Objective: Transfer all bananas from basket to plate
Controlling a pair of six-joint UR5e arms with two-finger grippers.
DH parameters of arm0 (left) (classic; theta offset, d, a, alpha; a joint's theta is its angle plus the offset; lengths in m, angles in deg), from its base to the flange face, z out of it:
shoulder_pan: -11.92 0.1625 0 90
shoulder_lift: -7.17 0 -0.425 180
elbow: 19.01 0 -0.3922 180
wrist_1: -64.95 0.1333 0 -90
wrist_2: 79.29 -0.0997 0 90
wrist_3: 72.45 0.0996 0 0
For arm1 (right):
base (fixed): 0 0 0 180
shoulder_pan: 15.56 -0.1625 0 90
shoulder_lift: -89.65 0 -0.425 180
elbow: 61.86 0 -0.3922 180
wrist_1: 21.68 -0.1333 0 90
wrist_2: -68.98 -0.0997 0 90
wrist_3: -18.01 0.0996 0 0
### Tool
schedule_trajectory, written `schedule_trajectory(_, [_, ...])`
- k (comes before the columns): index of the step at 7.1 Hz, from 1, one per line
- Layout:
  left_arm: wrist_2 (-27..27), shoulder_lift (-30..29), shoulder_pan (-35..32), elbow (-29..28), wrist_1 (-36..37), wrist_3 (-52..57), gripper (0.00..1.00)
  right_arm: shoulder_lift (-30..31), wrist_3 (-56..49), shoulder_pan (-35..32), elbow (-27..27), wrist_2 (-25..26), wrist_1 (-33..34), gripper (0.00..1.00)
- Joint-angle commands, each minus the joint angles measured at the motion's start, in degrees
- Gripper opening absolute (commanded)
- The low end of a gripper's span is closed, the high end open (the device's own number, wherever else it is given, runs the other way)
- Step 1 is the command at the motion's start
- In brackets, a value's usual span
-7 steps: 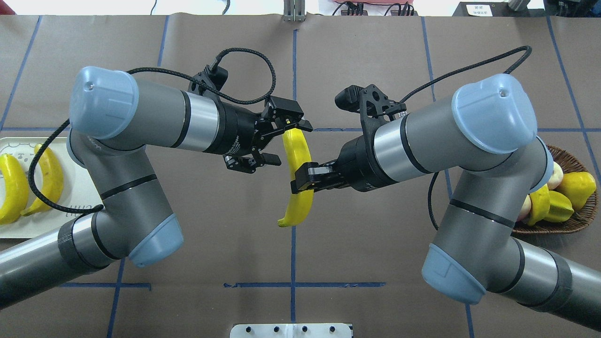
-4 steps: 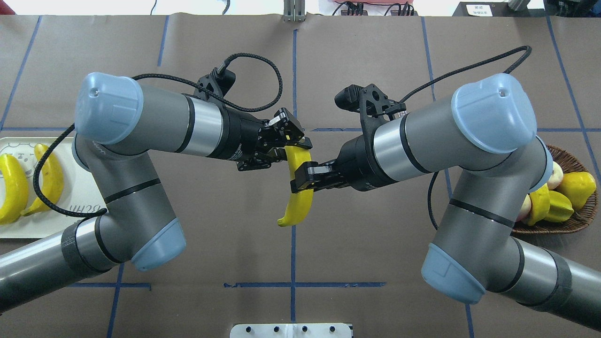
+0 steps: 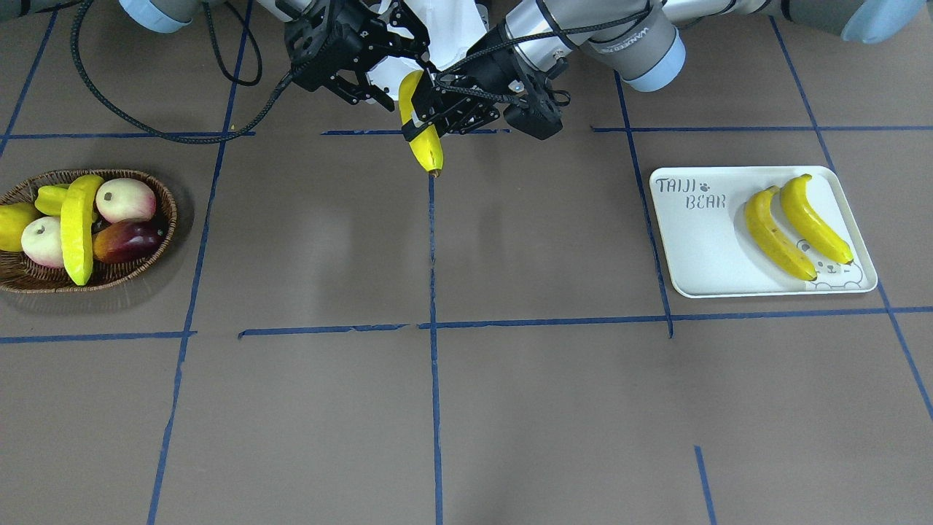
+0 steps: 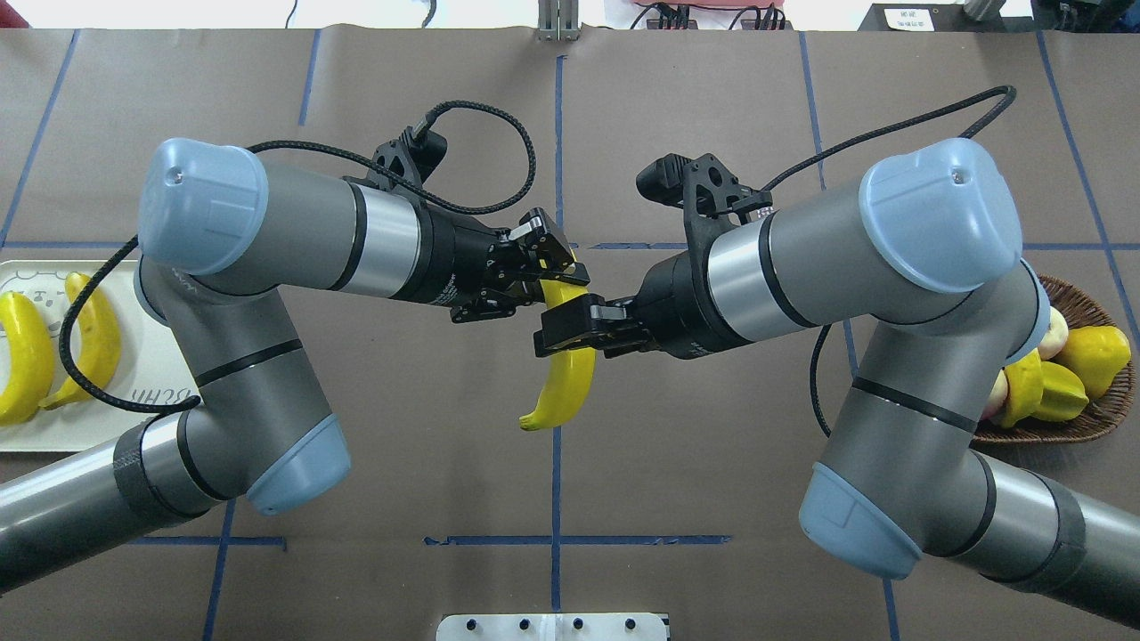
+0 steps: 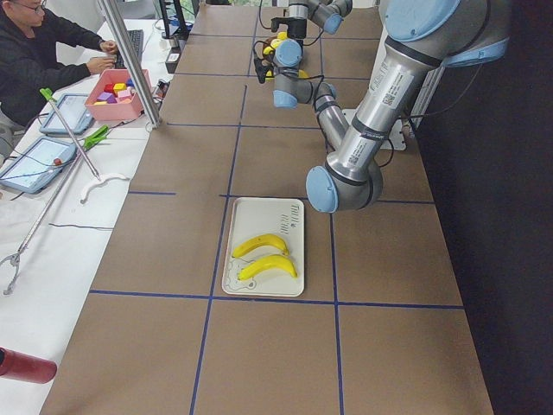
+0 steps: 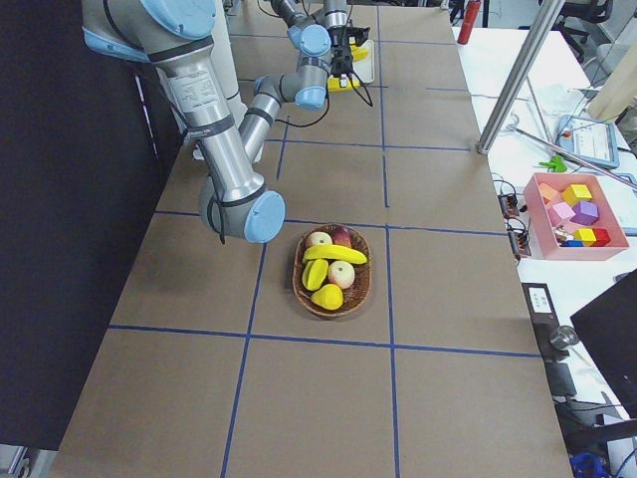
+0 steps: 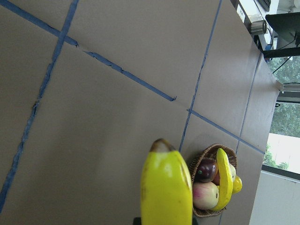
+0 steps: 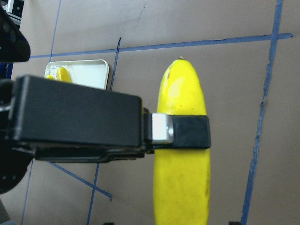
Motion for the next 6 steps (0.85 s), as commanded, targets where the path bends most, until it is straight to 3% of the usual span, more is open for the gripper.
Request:
schedule_trajectory(1, [0.26, 1.18, -2.72, 0.17, 5.40, 0.10, 0.00, 0.20, 2.05, -2.04, 2.13, -0.48, 1.37, 1.00])
schedule_trajectory(3, [3.06, 9.50, -8.34, 5.76, 24.79, 8.22, 0.00, 3.17, 1.45, -10.36, 5.65, -6.44, 10.92, 1.00])
schedule_trajectory(4, [3.42, 14.59, -10.72, 10.06, 32.61, 18.46, 0.00, 6.76, 1.18, -13.54, 6.18, -8.03, 11.49, 1.00])
schedule_trajectory(6, [2.46, 24.88, -14.68, 12.13, 36.56, 32.05, 0.00, 15.28, -8.25, -17.77, 6.01, -8.14, 11.67, 1.00])
